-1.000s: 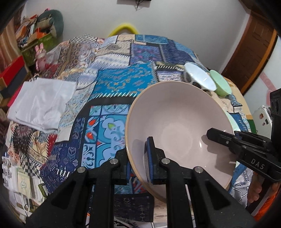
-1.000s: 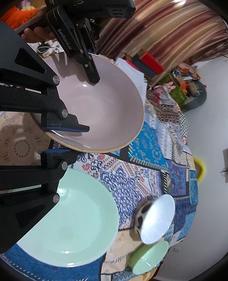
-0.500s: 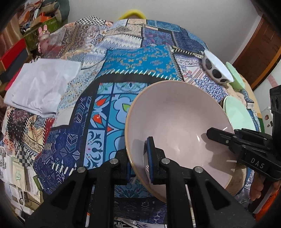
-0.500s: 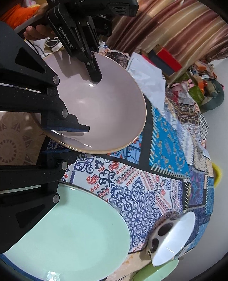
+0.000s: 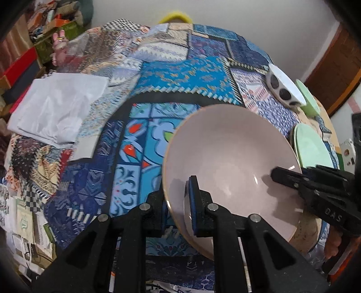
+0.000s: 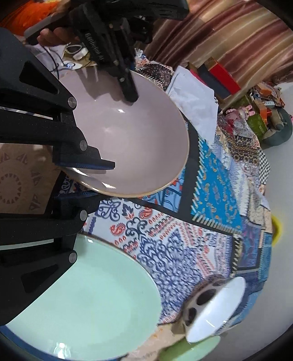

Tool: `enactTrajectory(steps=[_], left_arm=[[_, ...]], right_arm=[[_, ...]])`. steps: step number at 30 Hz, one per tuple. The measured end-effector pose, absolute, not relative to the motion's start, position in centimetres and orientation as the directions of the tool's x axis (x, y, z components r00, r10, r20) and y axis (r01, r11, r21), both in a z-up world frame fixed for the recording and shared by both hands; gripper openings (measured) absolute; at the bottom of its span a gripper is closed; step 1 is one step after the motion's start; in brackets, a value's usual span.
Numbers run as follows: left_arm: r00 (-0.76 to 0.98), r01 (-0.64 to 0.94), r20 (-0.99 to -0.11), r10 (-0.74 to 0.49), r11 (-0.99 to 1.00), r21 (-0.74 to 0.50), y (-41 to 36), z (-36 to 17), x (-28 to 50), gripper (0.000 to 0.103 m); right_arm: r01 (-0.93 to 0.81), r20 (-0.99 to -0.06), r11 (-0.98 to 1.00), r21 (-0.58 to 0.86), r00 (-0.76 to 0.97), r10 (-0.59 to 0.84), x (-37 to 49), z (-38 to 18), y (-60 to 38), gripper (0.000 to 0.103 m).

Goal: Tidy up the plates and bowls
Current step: 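Lower the pale pink bowl onto the mint green plate and open both tools, then move both tools to the white spotted bowl and close them on its rim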

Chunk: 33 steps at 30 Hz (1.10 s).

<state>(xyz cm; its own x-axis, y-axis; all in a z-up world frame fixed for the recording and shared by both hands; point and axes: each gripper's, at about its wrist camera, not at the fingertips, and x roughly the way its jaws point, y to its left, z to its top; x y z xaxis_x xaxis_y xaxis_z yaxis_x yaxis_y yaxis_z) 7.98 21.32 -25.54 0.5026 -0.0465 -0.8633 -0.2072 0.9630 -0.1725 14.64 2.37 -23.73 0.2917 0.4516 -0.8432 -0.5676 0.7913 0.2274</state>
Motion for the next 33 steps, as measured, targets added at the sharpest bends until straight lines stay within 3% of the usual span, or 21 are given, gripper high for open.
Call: enactTrajectory(steps=[4,9,11,16,19,23,28,33], left_arm=[[0.531,-0.230,-0.847,-0.033,0.956,-0.182,21.8,-23.8,7.6,0.028],[0.579,-0.231,-0.815,0.022,0.963,-0.138,21.2,-21.0,7.0,0.036],[0.602,-0.231,-0.797,0.049,0.966,-0.115,20.5,-19.8,6.9,0.042],[0.652,-0.191,-0.757,0.049,0.976,-0.102,18.8,-17.0,7.3,0.061],[0.673,-0.167,-0.739,0.038,0.981,-0.102,17.8,-15.7,8.0,0.068],[0.701,-0.133,-0.713,0.034,0.988,-0.083,16.0,-14.0,9.7,0.081],[0.725,-0.089,-0.689,0.014,0.993,-0.074,14.1,-12.5,12.5,0.087],[0.721,-0.053,-0.693,0.004,0.997,-0.050,12.4,-12.5,15.8,0.088]], right_arm=[[-0.562,-0.830,0.790,0.245,0.299,0.470,14.6,-22.7,1.4,0.020],[-0.555,-0.804,0.795,0.244,0.343,0.486,14.5,-20.8,-0.1,0.021],[-0.548,-0.788,0.803,0.233,0.377,0.486,14.6,-19.6,-1.0,0.025],[-0.514,-0.747,0.832,0.211,0.464,0.476,15.3,-17.3,-3.5,0.051],[-0.482,-0.724,0.854,0.196,0.516,0.458,16.1,-16.1,-5.4,0.056],[-0.436,-0.706,0.881,0.185,0.565,0.427,17.5,-15.0,-7.7,0.056],[-0.378,-0.687,0.908,0.181,0.612,0.392,19.6,-13.8,-10.8,0.057],[-0.335,-0.682,0.921,0.196,0.628,0.374,22.1,-13.6,-13.2,0.057]])
